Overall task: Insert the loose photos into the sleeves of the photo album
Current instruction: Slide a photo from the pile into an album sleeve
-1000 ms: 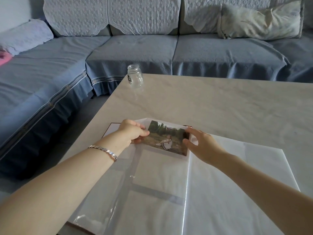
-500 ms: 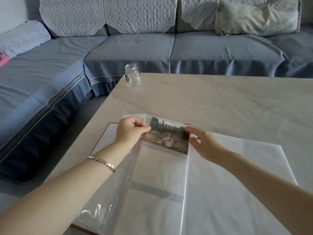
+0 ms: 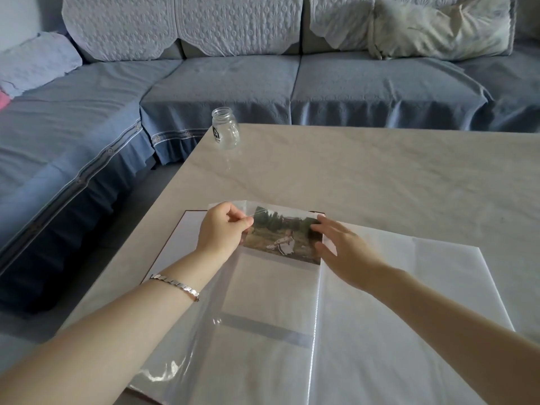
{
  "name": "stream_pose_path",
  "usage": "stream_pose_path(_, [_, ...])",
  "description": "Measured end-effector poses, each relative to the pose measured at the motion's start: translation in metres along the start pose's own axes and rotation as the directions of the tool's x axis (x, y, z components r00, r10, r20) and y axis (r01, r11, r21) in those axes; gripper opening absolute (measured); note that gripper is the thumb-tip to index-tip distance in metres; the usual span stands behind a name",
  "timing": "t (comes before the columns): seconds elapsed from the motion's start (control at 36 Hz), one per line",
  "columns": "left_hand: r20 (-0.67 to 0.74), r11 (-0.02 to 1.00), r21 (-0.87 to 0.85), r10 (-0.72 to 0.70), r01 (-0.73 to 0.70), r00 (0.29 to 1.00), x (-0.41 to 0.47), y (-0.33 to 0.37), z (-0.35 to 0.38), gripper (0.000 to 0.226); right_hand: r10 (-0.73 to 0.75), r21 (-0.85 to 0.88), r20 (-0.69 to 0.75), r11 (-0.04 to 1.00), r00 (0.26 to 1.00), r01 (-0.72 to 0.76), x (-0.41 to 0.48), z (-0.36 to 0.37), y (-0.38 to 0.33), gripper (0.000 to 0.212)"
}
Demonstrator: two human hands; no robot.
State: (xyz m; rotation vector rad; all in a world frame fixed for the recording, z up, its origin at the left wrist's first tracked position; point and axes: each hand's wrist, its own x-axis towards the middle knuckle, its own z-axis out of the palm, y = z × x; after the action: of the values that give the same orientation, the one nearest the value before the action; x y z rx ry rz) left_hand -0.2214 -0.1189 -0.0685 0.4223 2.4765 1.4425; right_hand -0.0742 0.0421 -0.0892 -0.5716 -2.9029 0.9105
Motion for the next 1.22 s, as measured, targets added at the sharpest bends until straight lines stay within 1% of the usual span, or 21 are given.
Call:
stream_pose_path(0.11, [-0.009,0.999,0.026,-0.022,0.023,1.0,0.001,-0.002,0.003,0.018,-0.077,-0.106,0.032,0.991,0.997,0.079,-0.006,0.009,-0.003,0.047])
stream_pose_path(0.22, [0.017,0.987,-0.006,-0.159,0.159,0.987,0.004,-0.003,0.002,0.018,-0.071,-0.103,0.013,0.992,0.997,0.072,-0.007,0.012,-0.003,0.048])
stream_pose_path(0.25, [0.018,0.984,0.036,-0.177,0.176,0.984,0.004,-0.003,0.002,0.024,-0.075,-0.11,0.013,0.991,0.997,0.076,-0.007,0.013,-0.003,0.048])
stream_pose_path(0.28, [0.018,0.976,0.14,-0.171,0.167,0.985,0.004,-0.003,0.003,0.031,-0.079,-0.119,0.013,0.99,0.997,0.08,-0.008,0.014,-0.003,0.049])
stream_pose_path(0.31, [0.013,0.946,0.302,-0.131,0.121,0.991,0.002,-0.004,0.005,0.036,-0.084,-0.127,0.012,0.988,0.996,0.085,-0.008,0.015,-0.003,0.049])
stream_pose_path(0.33, [-0.001,0.878,0.476,-0.052,0.046,0.999,0.0,-0.004,0.008,0.039,-0.089,-0.131,0.008,0.987,0.996,0.089,-0.008,0.016,-0.002,0.05])
stream_pose_path(0.36, [-0.007,0.8,0.597,0.076,-0.057,0.997,-0.004,-0.006,0.013,0.04,-0.09,-0.133,0.006,0.987,0.996,0.09,-0.009,0.017,-0.001,0.05])
stream_pose_path(0.39, [0.023,0.738,0.646,0.24,-0.198,0.97,-0.007,-0.008,0.018,0.04,-0.089,-0.128,0.004,0.988,0.996,0.088,-0.009,0.018,0.0,0.051])
stream_pose_path(0.42, [0.094,0.691,0.626,0.393,-0.361,0.915,-0.011,-0.009,0.025,0.039,-0.087,-0.12,0.001,0.989,0.996,0.086,-0.008,0.019,0.0,0.052])
stream_pose_path(0.47, [0.297,0.634,0.459,0.55,-0.622,0.78,-0.016,-0.01,0.037,0.04,-0.088,-0.09,-0.011,0.992,0.996,0.086,-0.007,0.022,0.001,0.055])
stream_pose_path(0.53, [0.509,0.606,0.327,0.534,-0.725,0.675,-0.025,-0.011,0.047,0.047,-0.102,-0.038,-0.039,0.994,0.994,0.101,-0.007,0.025,0.002,0.058])
stream_pose_path(0.56, [0.58,0.593,0.329,0.487,-0.735,0.653,-0.028,-0.013,0.05,0.048,-0.1,-0.015,-0.044,0.995,0.994,0.1,-0.008,0.025,0.003,0.059])
stream_pose_path(0.61, [0.632,0.592,0.422,0.352,-0.687,0.691,-0.03,-0.019,0.053,0.05,-0.067,-0.002,-0.024,0.998,0.997,0.067,-0.012,0.023,0.005,0.058])
stream_pose_path(0.67, [0.614,0.611,0.494,0.259,-0.619,0.746,-0.028,-0.023,0.051,0.052,-0.04,0.002,-0.001,0.999,0.999,0.04,-0.017,0.019,0.007,0.055])
stream_pose_path(0.75, [0.575,0.643,0.573,0.128,-0.509,0.808,-0.027,-0.02,0.049,0.056,-0.066,-0.009,-0.004,0.998,0.998,0.066,-0.028,0.013,0.009,0.05])
stream_pose_path(0.89, [0.415,0.647,0.699,-0.019,-0.305,0.91,-0.033,-0.001,0.06,0.059,-0.048,-0.051,0.062,0.997,0.997,0.051,-0.061,-0.001,0.029,0.04])
stream_pose_path(0.97, [0.268,0.625,0.753,-0.009,-0.203,0.963,-0.041,0.021,0.073,0.053,0.021,-0.07,0.039,0.997,0.999,-0.018,-0.093,-0.018,0.046,0.033])
stream_pose_path(1.03, [0.279,0.594,0.755,0.093,-0.279,0.956,-0.051,0.036,0.082,0.04,0.081,-0.085,-0.015,0.993,0.997,-0.082,-0.118,-0.035,0.06,0.031])
stream_pose_path(1.08, [0.363,0.598,0.671,0.25,-0.438,0.898,-0.064,0.046,0.093,0.038,0.175,-0.085,-0.099,0.979,0.98,-0.183,-0.144,-0.051,0.077,0.028])
stream_pose_path(1.14, [0.439,0.622,0.55,0.352,-0.557,0.826,-0.08,0.057,0.108,0.041,0.288,-0.076,-0.223,0.947,0.931,-0.311,-0.172,-0.066,0.099,0.025])
stream_pose_path(1.22, [0.52,0.669,0.452,0.34,-0.591,0.783,-0.103,0.071,0.125,0.026,0.451,-0.134,-0.308,0.851,0.838,-0.508,-0.207,-0.082,0.125,0.035])
